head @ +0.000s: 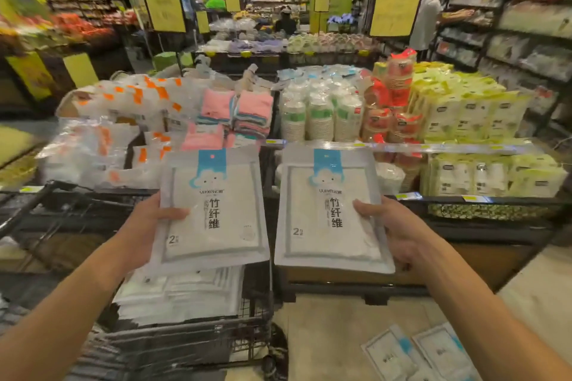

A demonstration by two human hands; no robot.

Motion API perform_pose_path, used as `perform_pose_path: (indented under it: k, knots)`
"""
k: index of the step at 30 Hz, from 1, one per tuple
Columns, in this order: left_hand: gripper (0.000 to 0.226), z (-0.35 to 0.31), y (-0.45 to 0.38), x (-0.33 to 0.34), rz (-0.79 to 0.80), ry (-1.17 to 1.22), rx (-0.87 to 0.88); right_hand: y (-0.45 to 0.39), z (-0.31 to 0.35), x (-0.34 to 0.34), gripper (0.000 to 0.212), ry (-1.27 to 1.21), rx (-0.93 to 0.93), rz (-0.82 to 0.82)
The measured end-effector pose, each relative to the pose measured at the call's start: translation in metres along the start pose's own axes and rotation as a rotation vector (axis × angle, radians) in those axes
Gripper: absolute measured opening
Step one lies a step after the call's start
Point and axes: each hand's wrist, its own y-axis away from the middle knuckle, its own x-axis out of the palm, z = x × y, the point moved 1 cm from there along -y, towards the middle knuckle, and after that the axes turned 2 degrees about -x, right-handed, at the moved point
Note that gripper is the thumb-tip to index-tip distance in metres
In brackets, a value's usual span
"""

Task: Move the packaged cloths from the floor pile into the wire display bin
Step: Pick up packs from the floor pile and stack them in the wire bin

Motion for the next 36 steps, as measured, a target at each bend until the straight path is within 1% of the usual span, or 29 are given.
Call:
perform_pose_path:
  k: [2,5,8,11,12,16,21,24,28,32,36]
  knots:
    - [0.055,-0.003,0.012,-0.038,-0.054,0.021,0.001,-0.012,-0.009,0.033,0.041,0.035,0.024,0.032]
    - [0.053,-0.001,0.029,-0.099,-0.116,-0.003,-0.009,-0.029,-0.028,0.086,0.037,0.060,0.052,0.081]
    - [0.051,-0.002,0.038,-0.160,-0.212,0.008,-0.034,-0.047,-0.056,0.141,0.033,0.048,0.090,0.095]
    - [0.047,0.000,0.041,-0.209,-0.249,0.016,-0.050,-0.070,-0.086,0.185,0.046,0.051,0.112,0.067]
    - [0.047,0.001,0.039,-0.225,-0.265,0.025,-0.059,-0.077,-0.095,0.199,0.046,0.047,0.125,0.064]
    - [0.047,0.014,0.025,-0.279,-0.378,0.048,-0.123,-0.102,-0.121,0.236,0.035,0.047,0.156,0.050]
    - [0.047,0.032,-0.009,-0.316,-0.427,0.056,-0.193,-0.145,-0.146,0.247,0.033,0.075,0.213,0.008]
    - [0.045,0.041,-0.031,-0.326,-0.447,0.048,-0.257,-0.176,-0.160,0.244,0.033,0.095,0.246,-0.011]
    - [0.039,0.054,-0.051,-0.334,-0.477,0.003,-0.333,-0.223,-0.183,0.237,0.039,0.108,0.277,-0.017]
    - [0.033,0.064,-0.073,-0.347,-0.539,-0.011,-0.392,-0.264,-0.202,0.243,0.030,0.153,0.319,-0.056]
    - [0.033,0.078,-0.103,-0.362,-0.537,-0.043,-0.471,-0.299,-0.225,0.245,0.033,0.194,0.384,-0.083]
